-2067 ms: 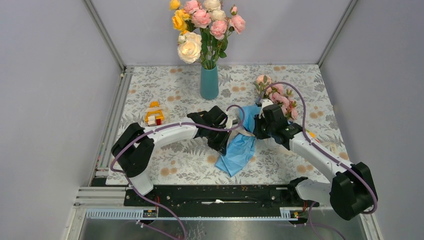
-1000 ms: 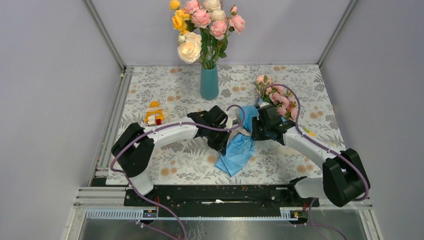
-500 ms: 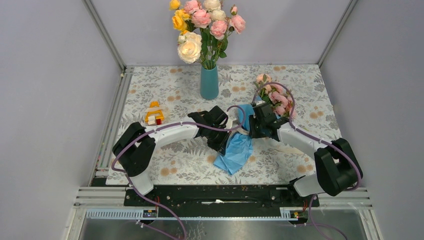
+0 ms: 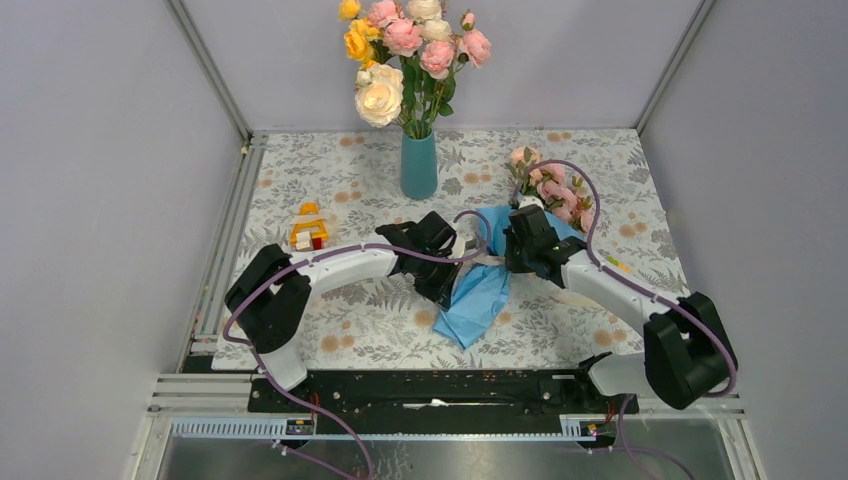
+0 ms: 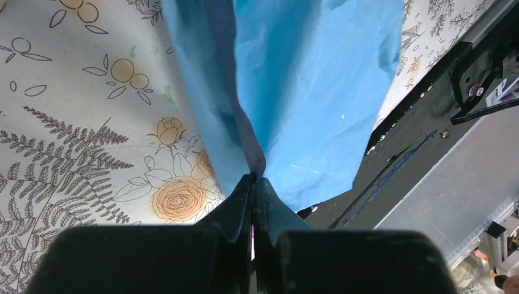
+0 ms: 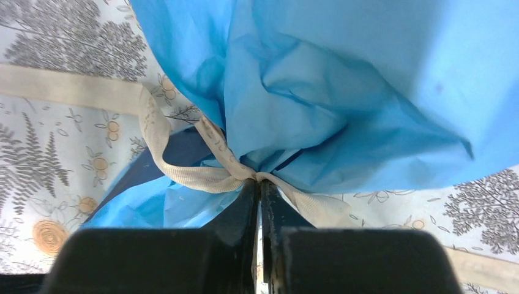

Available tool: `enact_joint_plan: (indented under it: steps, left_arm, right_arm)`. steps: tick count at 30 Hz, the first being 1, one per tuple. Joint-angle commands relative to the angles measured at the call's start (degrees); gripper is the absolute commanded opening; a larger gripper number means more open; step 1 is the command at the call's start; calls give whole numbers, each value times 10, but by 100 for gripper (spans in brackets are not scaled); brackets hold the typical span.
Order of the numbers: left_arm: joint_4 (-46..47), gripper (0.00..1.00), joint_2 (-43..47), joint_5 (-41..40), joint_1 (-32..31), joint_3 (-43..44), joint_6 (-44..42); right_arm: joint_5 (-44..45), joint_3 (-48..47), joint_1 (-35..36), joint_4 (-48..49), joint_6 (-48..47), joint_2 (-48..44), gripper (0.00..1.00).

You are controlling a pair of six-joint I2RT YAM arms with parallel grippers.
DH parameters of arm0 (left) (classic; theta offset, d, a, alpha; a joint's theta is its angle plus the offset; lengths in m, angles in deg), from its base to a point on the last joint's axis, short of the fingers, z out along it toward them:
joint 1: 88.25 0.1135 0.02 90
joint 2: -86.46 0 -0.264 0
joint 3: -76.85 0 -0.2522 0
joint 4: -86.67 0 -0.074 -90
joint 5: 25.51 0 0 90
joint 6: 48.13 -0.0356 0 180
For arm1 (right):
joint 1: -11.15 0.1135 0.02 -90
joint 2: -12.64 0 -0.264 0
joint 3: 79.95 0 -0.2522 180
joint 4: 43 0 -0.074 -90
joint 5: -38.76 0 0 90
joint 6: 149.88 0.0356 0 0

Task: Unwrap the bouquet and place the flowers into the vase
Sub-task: Untie the ribbon from the wrapping paper.

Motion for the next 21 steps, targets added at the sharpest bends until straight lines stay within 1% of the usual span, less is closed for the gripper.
enact_joint_plan:
  steps: [1, 6, 11, 17, 21]
  left_arm:
    - [-10, 0, 0, -8, -1, 0, -3]
    - [14, 0, 10, -5, 0, -25, 28]
    - [45, 0, 50, -43, 2, -74, 66]
    - [96, 0, 98, -82, 5, -150, 116]
    - [119, 0, 120, -94, 5, -183, 140]
  right_arm:
    - [63, -4, 1, -2, 16, -65, 0]
    - [63, 1, 1, -15, 24, -93, 0]
    - [44, 15, 1, -15, 33, -109, 0]
    - [18, 27, 0, -17, 14, -120, 0]
    - [-18, 33, 0, -17, -3, -129, 0]
